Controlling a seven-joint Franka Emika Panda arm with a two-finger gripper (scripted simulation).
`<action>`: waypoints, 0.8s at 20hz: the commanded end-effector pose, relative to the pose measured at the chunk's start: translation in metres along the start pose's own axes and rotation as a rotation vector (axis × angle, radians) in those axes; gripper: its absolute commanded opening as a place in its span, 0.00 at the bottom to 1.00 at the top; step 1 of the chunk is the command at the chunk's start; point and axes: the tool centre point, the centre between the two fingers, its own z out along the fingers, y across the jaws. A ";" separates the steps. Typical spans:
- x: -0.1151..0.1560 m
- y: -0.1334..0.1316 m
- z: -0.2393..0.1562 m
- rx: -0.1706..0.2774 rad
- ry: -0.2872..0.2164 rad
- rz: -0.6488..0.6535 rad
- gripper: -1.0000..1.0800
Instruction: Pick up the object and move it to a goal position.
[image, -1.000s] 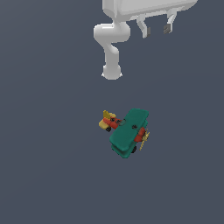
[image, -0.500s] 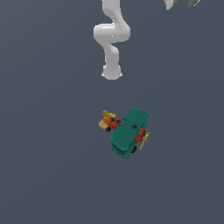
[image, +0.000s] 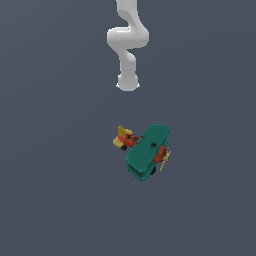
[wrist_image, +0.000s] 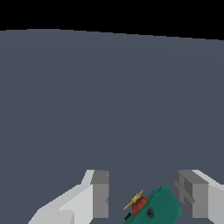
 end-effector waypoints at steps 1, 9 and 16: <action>0.006 -0.012 -0.005 -0.007 0.034 -0.025 0.62; 0.018 -0.050 -0.014 -0.037 0.129 -0.106 0.62; 0.022 -0.082 -0.015 -0.072 0.198 -0.178 0.62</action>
